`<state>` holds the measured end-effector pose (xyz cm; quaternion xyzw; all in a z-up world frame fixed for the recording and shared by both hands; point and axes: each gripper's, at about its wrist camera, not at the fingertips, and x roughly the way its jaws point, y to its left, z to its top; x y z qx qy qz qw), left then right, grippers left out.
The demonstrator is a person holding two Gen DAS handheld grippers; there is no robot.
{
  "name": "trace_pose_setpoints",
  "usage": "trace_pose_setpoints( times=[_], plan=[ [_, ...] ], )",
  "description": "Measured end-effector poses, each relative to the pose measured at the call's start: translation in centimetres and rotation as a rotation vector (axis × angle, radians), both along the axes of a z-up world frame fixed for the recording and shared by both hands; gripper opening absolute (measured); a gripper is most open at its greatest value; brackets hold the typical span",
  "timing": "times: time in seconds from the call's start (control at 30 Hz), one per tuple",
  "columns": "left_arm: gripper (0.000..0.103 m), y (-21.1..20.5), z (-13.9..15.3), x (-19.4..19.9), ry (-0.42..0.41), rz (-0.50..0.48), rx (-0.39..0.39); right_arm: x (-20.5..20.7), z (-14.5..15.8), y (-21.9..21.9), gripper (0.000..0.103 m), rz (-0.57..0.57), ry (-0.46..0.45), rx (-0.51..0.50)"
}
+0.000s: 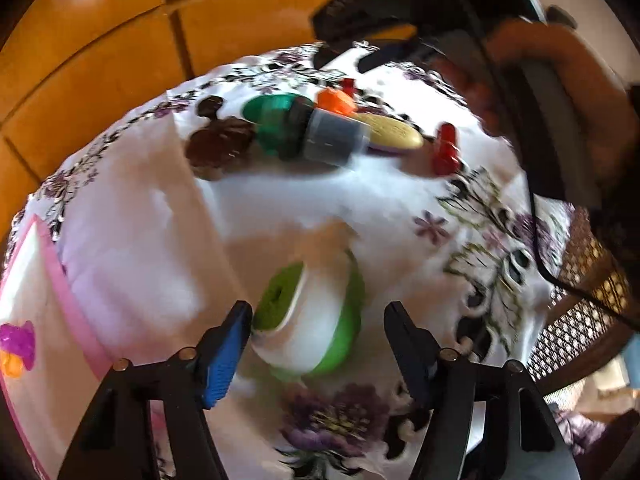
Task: Organize rigid objects
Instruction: 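Grasp the green-and-white plug-in device with the left gripper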
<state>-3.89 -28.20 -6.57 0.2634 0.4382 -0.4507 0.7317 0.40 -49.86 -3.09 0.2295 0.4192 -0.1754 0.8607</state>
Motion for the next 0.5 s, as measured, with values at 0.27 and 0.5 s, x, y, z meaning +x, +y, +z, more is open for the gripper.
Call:
trace_pose_setpoints(
  times=[0.27, 0.5],
  plan=[
    [0.094, 1.2, 1.3, 1.6, 0.074, 0.088, -0.08, 0.2, 0.0, 0.2, 0.045, 0.008, 0.008, -0.003],
    [0.094, -0.3, 1.2, 2.1, 0.142, 0.11, -0.077, 0.2, 0.0, 0.2, 0.045, 0.011, 0.009, -0.007]
  ],
)
